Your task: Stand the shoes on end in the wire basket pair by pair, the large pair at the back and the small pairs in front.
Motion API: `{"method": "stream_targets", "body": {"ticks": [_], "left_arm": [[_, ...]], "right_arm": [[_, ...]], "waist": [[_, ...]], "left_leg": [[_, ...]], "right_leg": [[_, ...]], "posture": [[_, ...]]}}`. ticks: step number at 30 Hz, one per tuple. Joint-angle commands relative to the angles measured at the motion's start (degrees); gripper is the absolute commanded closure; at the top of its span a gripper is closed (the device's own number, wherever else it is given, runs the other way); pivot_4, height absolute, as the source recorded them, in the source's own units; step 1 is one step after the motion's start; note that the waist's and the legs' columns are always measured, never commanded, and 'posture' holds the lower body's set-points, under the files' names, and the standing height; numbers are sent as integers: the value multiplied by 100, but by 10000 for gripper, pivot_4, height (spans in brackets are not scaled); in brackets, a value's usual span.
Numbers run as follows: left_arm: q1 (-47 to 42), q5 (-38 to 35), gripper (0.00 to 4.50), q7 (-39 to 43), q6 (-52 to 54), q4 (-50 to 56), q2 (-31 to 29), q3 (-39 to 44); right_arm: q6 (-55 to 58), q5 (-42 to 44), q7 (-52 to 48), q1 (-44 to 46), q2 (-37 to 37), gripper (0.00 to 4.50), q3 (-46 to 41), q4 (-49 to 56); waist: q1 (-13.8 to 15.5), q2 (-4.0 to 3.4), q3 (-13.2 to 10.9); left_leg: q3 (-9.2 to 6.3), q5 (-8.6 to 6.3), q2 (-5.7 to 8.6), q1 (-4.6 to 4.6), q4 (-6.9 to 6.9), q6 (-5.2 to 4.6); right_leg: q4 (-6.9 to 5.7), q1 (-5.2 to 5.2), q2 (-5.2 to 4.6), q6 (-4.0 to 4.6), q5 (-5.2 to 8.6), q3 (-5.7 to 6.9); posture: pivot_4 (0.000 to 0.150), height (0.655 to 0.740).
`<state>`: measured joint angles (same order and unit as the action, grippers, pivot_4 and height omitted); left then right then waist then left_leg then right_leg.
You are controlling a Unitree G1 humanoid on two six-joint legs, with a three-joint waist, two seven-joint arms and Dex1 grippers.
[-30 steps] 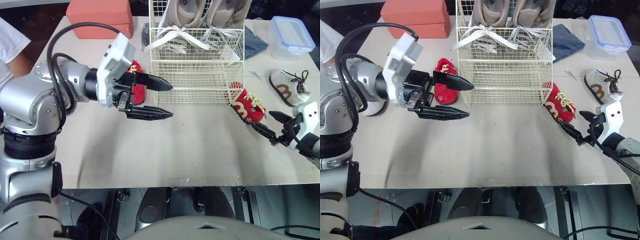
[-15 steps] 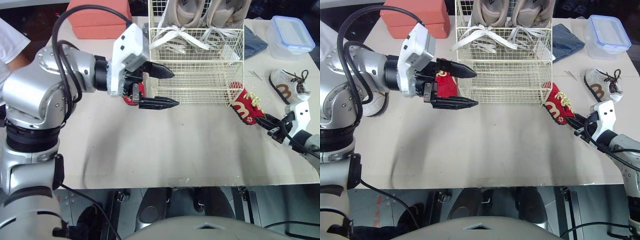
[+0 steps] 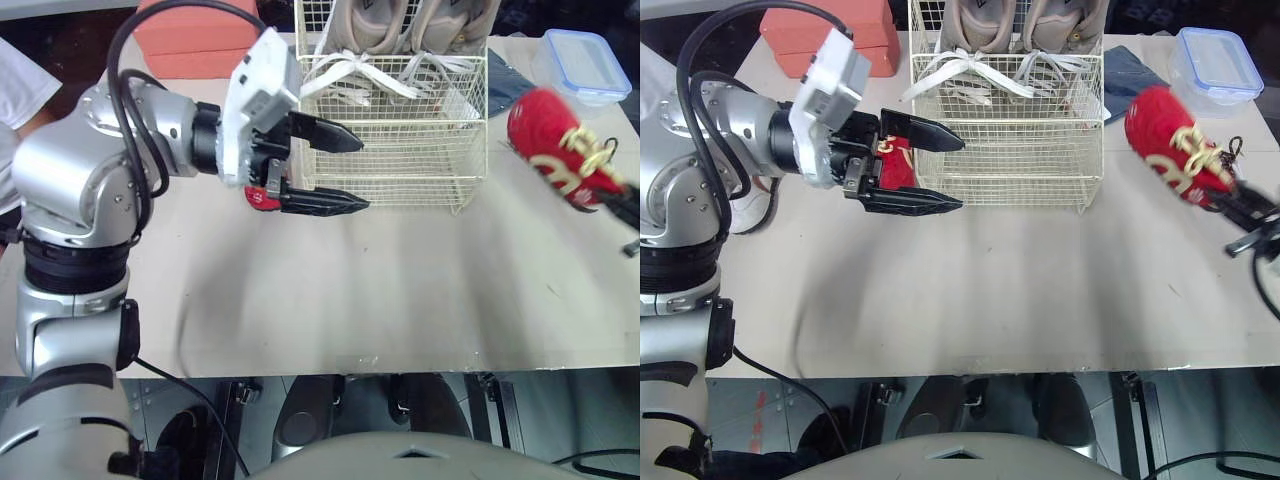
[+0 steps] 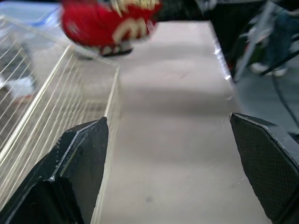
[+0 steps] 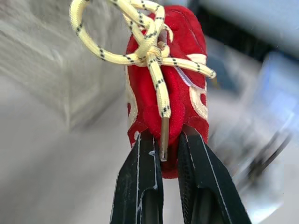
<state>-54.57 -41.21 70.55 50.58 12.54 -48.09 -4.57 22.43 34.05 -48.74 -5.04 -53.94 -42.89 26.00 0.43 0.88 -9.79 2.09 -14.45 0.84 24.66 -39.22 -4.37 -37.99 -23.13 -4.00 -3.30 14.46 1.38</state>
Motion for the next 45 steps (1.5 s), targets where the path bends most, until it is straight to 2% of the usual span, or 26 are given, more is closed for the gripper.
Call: {"method": "stream_targets", "body": {"ticks": [1, 6, 9, 10, 13, 17, 20, 27, 30, 32, 33, 34, 35, 37, 38, 40, 41, 45], "left_arm": [[-295, -167, 0, 527, -151, -459, -85, 255], [-648, -99, 0, 1129, -365, -1074, -68, 219], [-888, 13, 0, 1358, -545, -1377, 147, 64], [-941, 133, 0, 1395, -600, -1413, 281, -134], [-1004, 531, 0, 1465, -767, -1472, 575, -651], [-1132, 856, 0, 1526, -795, -1638, 912, -1088], [-1124, 958, 0, 1735, -694, -1557, 1030, -1375], [-962, 1359, 0, 1915, -780, -1482, 969, -1773], [-955, 1424, 8005, 1914, -774, -1566, 980, -1759], [-950, 1443, 17723, 1918, -816, -1607, 1008, -1718], [-955, 1459, 24489, 1886, -828, -1643, 1039, -1684], [-961, 1473, 26179, 1857, -836, -1675, 1067, -1656], [-960, 1479, 30668, 1846, -839, -1690, 1081, -1635], [-973, 1442, 36849, 1836, -779, -1695, 1107, -1578], [-977, 1407, 38568, 1819, -731, -1690, 1127, -1537], [-948, 1340, 38591, 1753, -702, -1682, 1181, -1425], [-926, 1288, 38596, 1703, -661, -1679, 1214, -1353], [-789, 957, 38600, 1248, -592, -1749, 1552, -753]], "right_arm": [[-521, 160, -954, 67, -460, 44838, -343, 395], [-839, 163, -1592, 527, -1135, 44838, 182, 589], [-1410, -93, -1989, 1256, -1622, 44838, 1408, 773], [-1678, -306, -2073, 1777, -1671, 44838, 2009, 744], [-2295, -907, -2321, 3020, -1489, 44838, 3267, 499], [-3002, -1476, -2678, 3981, -1117, 44838, 4165, 144], [-3391, -1754, -2780, 4548, -794, 44838, 4532, -91], [-3832, -2054, -2682, 4854, -511, 44838, 4610, -288], [-3873, -2096, -2634, 4836, -461, 45000, 4561, -267], [-3882, -2114, -2627, 4764, -459, 45000, 4533, -261], [-3860, -2115, -2604, 4699, -459, 45000, 4505, -247], [-3845, -2111, -2590, 4643, -464, 45000, 4486, -231], [-3823, -2109, -2572, 4604, -470, 45000, 4475, -212], [-3683, -2044, -2541, 4503, -502, 45000, 4442, -153], [-3428, -1909, -2509, 4391, -539, 41307, 4393, -72], [-2656, -1364, -2320, 4058, -569, 34997, 4187, 193], [-2125, -989, -2152, 3846, -591, 27365, 4031, 365], [159, 714, -1348, 2546, -794, 14960, 3031, 848]], "waist": [[-1, 2, 2], [17, 3, 1], [20, 2, 0], [24, 2, 0], [28, -7, -6], [23, 10, -16], [16, 8, -18], [20, 7, -18], [23, 7, -18], [26, 7, -18], [27, 7, -18], [30, 7, -18], [31, 7, -18], [29, 7, -18], [28, 7, -18], [35, 7, -18], [33, 8, -18], [68, 6, -17]], "left_leg": [[0, 0, -2, -1, -1, 0], [2, -2, 2, 4, -12, -4], [0, -2, 1, 5, -9, -4], [0, -2, 0, 5, -10, -4], [1, -2, 4, 10, -14, -4], [-5, -2, 5, 22, -16, -4], [-1, -2, 4, 22, -15, -4], [-1, -2, 3, 22, -13, -3], [-1, -2, 2, 22, -13, -3], [-1, -2, 3, 22, -13, -3], [-1, -2, 3, 22, -13, -3], [-1, -2, 3, 22, -13, -3], [-1, -2, 3, 22, -13, -3], [-1, -2, 3, 22, -13, -3], [-1, -2, 3, 22, -13, -3], [-1, -2, 2, 23, -13, -3], [-2, -2, 1, 23, -12, -3], [-8, -2, 2, 25, -12, -4]], "right_leg": [[0, 2, 1, 0, 0, 1], [1, 2, -3, 0, 0, 1], [3, 2, -5, 0, 0, 4], [2, 0, -5, 0, 0, 4], [6, -2, -6, 0, 0, 4], [6, -8, -7, 0, 1, 7], [2, -13, -7, 0, 0, 6], [1, -16, -8, 0, 0, 5], [-1, -16, -8, 0, 0, 5], [0, -16, -10, 0, 0, 6], [0, -16, -10, 0, 0, 6], [0, -16, -10, 0, 0, 6], [0, -16, -11, 0, 0, 7], [0, -16, -11, 0, 0, 7], [0, -16, -11, 0, 0, 6], [0, -16, -12, 0, 0, 7], [0, -16, -14, 0, 0, 6], [2, -12, -44, 1, 0, -2]], "posture": [[1500, 7400], [1500, 7400], [1500, 7400], [1500, 7400], [1500, 7400], [1500, 7400], [1500, 7400], [1500, 7400], [1500, 7400], [1500, 7400], [1500, 7400], [1500, 7400], [1500, 7400], [1500, 7400], [1500, 7400], [1500, 7400], [1500, 7400], [1500, 7400]]}}
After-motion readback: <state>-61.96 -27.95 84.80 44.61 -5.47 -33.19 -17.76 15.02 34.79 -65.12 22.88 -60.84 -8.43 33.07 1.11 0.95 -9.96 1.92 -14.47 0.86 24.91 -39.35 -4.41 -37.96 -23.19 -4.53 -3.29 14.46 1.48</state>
